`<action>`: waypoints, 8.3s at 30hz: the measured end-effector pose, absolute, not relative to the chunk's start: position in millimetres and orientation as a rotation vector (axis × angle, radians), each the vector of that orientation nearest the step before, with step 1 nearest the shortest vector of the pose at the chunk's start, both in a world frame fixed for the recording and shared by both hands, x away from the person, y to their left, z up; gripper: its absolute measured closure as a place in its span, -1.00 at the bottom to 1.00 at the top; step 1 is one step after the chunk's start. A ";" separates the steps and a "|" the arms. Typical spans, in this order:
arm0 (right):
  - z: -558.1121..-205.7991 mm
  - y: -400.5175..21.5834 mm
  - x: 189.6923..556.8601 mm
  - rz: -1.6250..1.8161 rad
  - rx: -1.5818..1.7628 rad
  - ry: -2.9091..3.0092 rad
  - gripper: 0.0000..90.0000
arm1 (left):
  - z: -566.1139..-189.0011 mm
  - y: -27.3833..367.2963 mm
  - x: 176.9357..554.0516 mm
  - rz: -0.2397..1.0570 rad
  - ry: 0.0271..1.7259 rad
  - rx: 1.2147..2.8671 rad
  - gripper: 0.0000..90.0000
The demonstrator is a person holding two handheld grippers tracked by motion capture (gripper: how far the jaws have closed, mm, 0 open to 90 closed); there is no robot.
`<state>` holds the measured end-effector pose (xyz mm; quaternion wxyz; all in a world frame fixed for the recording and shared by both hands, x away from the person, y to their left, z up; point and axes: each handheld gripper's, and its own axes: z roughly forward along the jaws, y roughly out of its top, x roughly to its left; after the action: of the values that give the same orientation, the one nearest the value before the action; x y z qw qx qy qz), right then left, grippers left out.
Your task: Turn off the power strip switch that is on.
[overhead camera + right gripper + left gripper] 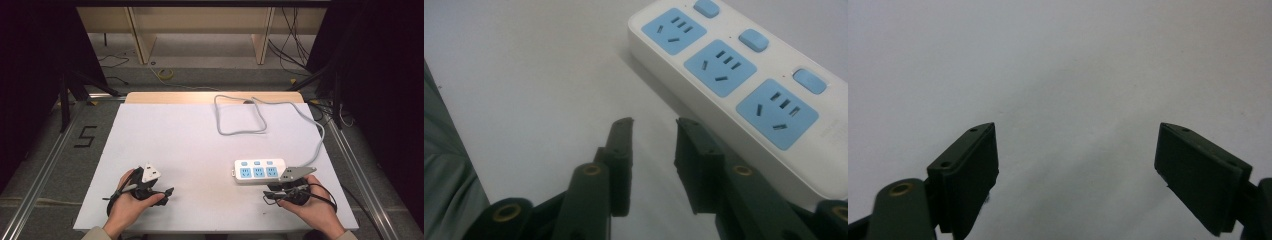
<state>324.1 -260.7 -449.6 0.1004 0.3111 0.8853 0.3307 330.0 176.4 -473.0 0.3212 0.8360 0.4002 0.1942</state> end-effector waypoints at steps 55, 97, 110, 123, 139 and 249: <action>-429.1 -253.8 345.2 0.784 0.945 2.614 1.00 | -474.1 174.5 329.7 0.530 1.035 2.206 -0.63; -420.4 -249.8 366.9 0.701 0.991 2.619 1.00 | -474.2 174.5 329.8 0.538 1.032 2.211 -0.63; -418.5 -250.7 371.5 0.702 1.008 2.619 1.00 | -474.0 174.9 329.9 0.541 1.031 2.214 -0.63; -415.5 -250.8 375.8 0.687 1.010 2.620 1.00 | -473.8 175.4 330.0 0.543 1.028 2.219 -0.63; -413.7 -251.2 380.5 0.648 1.030 2.629 1.00 | -473.7 175.5 330.0 0.545 1.030 2.216 -0.63; -415.0 -239.1 424.8 0.513 1.137 2.646 1.00 | -474.0 175.1 331.0 0.544 1.025 2.216 -0.63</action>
<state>424.8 -239.1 -415.0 0.1081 0.3865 0.8992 0.1743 331.0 175.1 -474.0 0.3149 0.8408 0.3889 0.2063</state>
